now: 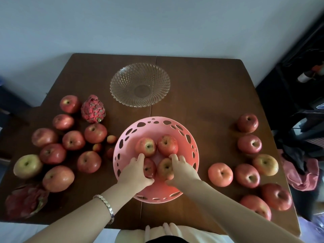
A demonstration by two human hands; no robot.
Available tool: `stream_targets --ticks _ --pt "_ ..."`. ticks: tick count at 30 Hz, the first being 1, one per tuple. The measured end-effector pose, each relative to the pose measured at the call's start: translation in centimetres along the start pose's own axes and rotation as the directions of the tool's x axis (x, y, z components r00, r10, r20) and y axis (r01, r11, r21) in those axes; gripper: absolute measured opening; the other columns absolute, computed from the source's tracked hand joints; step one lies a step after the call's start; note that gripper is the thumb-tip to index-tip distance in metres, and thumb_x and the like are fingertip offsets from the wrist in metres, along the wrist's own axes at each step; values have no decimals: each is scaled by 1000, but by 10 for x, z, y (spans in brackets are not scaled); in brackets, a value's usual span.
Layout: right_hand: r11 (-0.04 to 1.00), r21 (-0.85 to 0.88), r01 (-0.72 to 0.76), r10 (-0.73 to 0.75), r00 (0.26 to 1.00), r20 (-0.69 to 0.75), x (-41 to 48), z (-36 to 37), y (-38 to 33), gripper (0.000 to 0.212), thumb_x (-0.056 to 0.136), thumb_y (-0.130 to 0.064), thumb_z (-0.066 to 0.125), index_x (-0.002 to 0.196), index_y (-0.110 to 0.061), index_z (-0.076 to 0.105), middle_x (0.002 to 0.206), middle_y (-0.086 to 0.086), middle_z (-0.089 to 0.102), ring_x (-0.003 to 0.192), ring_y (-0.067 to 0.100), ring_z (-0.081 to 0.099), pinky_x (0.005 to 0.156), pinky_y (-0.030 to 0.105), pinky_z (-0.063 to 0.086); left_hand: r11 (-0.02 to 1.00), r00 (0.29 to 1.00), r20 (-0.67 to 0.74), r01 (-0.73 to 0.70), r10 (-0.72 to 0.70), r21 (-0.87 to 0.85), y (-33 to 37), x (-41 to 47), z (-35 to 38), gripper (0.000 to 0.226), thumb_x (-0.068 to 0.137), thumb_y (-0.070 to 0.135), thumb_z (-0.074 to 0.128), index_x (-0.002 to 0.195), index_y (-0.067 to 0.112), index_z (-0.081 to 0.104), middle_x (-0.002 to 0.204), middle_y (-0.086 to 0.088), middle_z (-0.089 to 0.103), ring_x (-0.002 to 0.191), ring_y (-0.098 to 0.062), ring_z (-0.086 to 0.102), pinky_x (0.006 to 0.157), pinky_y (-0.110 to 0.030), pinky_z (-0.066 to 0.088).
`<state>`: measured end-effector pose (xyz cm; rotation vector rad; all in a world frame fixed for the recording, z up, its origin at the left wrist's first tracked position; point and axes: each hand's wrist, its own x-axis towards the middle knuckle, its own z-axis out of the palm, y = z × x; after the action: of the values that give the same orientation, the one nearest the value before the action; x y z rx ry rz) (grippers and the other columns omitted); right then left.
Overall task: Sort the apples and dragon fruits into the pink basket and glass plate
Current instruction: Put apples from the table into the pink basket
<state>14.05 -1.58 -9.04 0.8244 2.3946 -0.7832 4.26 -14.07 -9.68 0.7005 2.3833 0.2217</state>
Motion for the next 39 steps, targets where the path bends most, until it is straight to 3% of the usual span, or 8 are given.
stream_targets --ticks 8,16,20,23,27,31,35,39 --pt "986 104 130 -89 939 -333 -25 -76 37 49 80 -10 54 127 -21 50 127 4 53 119 23 49 96 34 44 993 996 -82 37 -27 113 8 -3 13 76 81 36 67 141 16 26 134 -8 34 122 -27 48 92 -36 49" --pt "899 -404 -171 209 977 51 -15 -28 114 93 71 -23 72 145 -35 16 138 9 30 125 27 39 97 33 41 969 997 -76 0 20 246 9 -2 9 68 86 41 59 141 16 28 132 -8 39 123 -27 43 98 -36 45" --pt "967 -177 -183 172 982 -72 -17 -36 121 80 62 -31 73 132 -39 36 114 1 42 104 23 52 77 30 52 971 981 -159 -70 109 230 13 -5 -2 52 86 36 57 132 18 40 127 -6 45 119 -26 45 95 -33 43" --pt "969 241 -53 124 949 -290 -25 -56 107 74 55 -38 79 120 -36 44 105 0 46 87 15 56 77 25 50 962 950 -248 -230 190 -145 30 -12 -15 46 85 33 64 127 20 49 122 1 50 110 -15 52 92 -26 43" --pt "852 378 362 -157 866 -476 -39 -77 62 74 51 -33 87 109 -43 43 110 -14 53 100 0 51 80 1 36 451 954 224 112 201 -885 81 -28 -33 32 89 39 60 118 28 52 120 -6 59 90 -17 68 78 -33 58" --pt "772 460 438 -228 867 -443 -49 -64 35 83 48 -36 88 114 -40 39 112 -23 52 105 -4 53 87 8 42 58 848 465 467 255 -882 101 -34 -40 29 87 38 60 111 21 55 123 -15 59 96 -28 68 67 -39 61" --pt "933 219 285 -251 953 -173 -49 -72 67 92 61 -35 84 135 -31 30 132 -11 43 124 8 38 101 19 35 398 935 330 257 129 -881 95 -28 -26 30 84 29 66 112 29 54 122 -5 51 103 -29 62 70 -41 61" --pt "964 -175 -200 162 964 -211 -36 -70 127 77 80 -25 66 143 -28 22 140 7 33 128 26 34 103 34 38 744 983 93 -58 159 -666 88 -30 -19 49 77 27 73 118 33 47 111 10 48 90 -13 56 67 -23 56"
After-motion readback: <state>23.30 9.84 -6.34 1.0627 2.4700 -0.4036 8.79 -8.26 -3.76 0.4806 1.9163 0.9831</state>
